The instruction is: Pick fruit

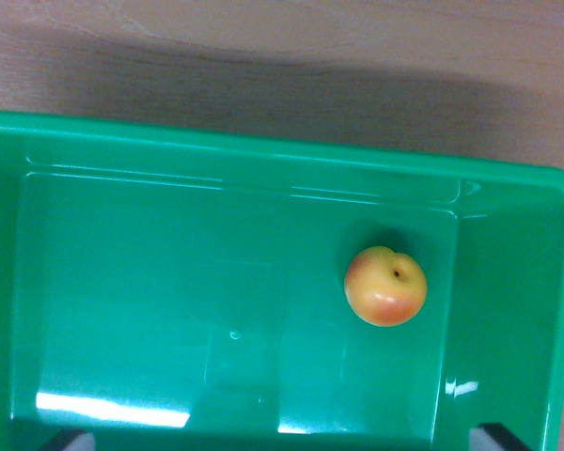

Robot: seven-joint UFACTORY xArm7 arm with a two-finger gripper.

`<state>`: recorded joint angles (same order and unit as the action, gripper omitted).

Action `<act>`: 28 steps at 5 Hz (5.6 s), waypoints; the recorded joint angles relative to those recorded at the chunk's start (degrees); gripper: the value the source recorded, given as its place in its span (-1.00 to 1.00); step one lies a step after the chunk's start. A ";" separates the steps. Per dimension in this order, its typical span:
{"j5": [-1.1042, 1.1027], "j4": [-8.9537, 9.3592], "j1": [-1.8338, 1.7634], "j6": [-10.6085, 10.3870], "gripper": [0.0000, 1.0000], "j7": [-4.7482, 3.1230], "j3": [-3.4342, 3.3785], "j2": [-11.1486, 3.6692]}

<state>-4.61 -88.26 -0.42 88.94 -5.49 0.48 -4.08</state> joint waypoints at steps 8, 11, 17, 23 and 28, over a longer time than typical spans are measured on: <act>-0.37 5.34 1.12 -8.76 -1.00 -0.04 1.18 -3.54; -0.58 8.40 1.77 -13.79 -1.00 -0.06 1.86 -5.57; -0.93 13.36 2.81 -21.93 -1.00 -0.10 2.95 -8.86; -1.26 18.15 3.81 -29.79 -1.00 -0.13 4.01 -12.03; -1.47 21.09 4.43 -34.61 -1.00 -0.15 4.66 -13.98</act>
<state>-6.08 -67.17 4.01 54.33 -5.64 5.14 -18.06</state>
